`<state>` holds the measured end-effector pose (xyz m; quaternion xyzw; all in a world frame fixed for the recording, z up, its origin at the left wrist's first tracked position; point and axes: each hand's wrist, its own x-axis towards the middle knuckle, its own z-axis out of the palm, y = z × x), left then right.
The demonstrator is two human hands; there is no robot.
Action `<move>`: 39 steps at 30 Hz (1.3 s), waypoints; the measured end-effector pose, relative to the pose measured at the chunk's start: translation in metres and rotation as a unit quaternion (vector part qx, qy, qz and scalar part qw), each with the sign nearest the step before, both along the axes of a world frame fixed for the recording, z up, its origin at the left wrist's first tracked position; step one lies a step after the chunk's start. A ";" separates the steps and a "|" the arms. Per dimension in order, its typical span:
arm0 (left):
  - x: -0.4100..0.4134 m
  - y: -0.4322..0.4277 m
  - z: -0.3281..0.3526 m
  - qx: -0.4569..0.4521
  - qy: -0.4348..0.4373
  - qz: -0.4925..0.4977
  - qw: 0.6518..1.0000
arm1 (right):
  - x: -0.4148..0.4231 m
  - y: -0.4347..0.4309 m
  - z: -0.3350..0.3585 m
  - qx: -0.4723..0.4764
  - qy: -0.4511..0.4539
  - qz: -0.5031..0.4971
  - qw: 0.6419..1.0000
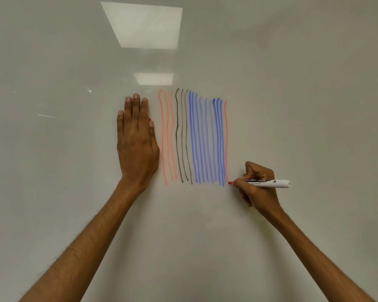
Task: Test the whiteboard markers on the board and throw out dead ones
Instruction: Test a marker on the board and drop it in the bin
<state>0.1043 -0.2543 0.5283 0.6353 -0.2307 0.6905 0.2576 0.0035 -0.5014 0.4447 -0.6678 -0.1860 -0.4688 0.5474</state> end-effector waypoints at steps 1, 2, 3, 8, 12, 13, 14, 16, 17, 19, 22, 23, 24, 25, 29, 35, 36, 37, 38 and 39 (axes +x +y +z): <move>0.000 0.000 0.000 0.001 -0.001 -0.001 1.000 | -0.002 0.000 0.005 0.018 -0.006 0.011 1.000; -0.001 0.000 0.000 0.002 -0.001 0.000 1.000 | -0.003 0.000 0.012 0.036 -0.019 0.019 0.999; -0.001 0.000 0.000 0.001 -0.001 0.001 1.000 | -0.003 0.000 0.023 0.052 -0.035 0.023 0.998; -0.002 0.000 -0.001 0.003 0.007 0.000 1.000 | -0.003 0.002 0.096 0.069 -0.109 0.036 0.991; -0.002 0.001 -0.001 0.005 0.005 0.001 1.000 | 0.002 0.010 0.131 0.055 -0.126 0.034 0.990; -0.002 0.001 0.000 0.006 0.005 0.001 1.000 | 0.004 0.011 0.133 0.056 -0.129 0.029 0.990; -0.002 0.001 -0.001 0.006 0.006 -0.001 1.000 | 0.006 0.011 0.134 0.059 -0.131 0.025 0.989; 0.000 0.001 -0.001 0.008 0.006 -0.004 1.000 | 0.010 0.009 0.133 0.065 -0.135 0.017 0.989; 0.000 0.001 -0.002 0.008 0.004 -0.005 1.000 | 0.012 0.009 0.132 0.066 -0.137 0.015 0.988; 0.000 0.001 -0.002 0.005 0.001 -0.005 1.000 | 0.014 0.009 0.132 0.065 -0.140 0.013 0.988; -0.001 0.002 -0.002 0.006 -0.001 -0.005 1.000 | 0.014 0.010 0.129 0.051 -0.142 0.011 0.988; -0.001 0.002 -0.002 0.006 0.000 -0.006 1.000 | 0.014 0.009 0.126 0.045 -0.142 0.012 0.989; 0.000 0.002 -0.002 0.006 0.000 -0.006 1.000 | 0.014 0.008 0.123 0.038 -0.141 0.013 0.989; 0.000 0.002 -0.002 0.005 -0.001 -0.006 1.000 | 0.014 0.007 0.118 0.033 -0.140 0.012 0.990; -0.001 0.001 -0.003 0.000 -0.005 -0.006 1.000 | 0.011 0.003 0.101 0.029 -0.132 0.007 0.991; -0.001 0.000 -0.003 -0.002 -0.004 -0.003 1.000 | 0.011 0.003 0.077 0.022 -0.111 0.000 0.994; -0.001 0.001 -0.003 -0.001 -0.004 -0.003 1.000 | 0.011 0.003 0.074 0.023 -0.106 -0.001 0.994; -0.001 0.001 -0.003 -0.002 -0.004 -0.003 1.000 | 0.010 0.002 0.070 0.022 -0.101 -0.002 0.995; -0.001 0.001 -0.003 -0.002 -0.005 -0.002 1.000 | 0.010 0.002 0.067 0.020 -0.097 -0.002 0.995; -0.001 0.001 -0.003 -0.003 -0.005 -0.002 1.000 | 0.009 0.001 0.064 0.017 -0.091 -0.002 0.996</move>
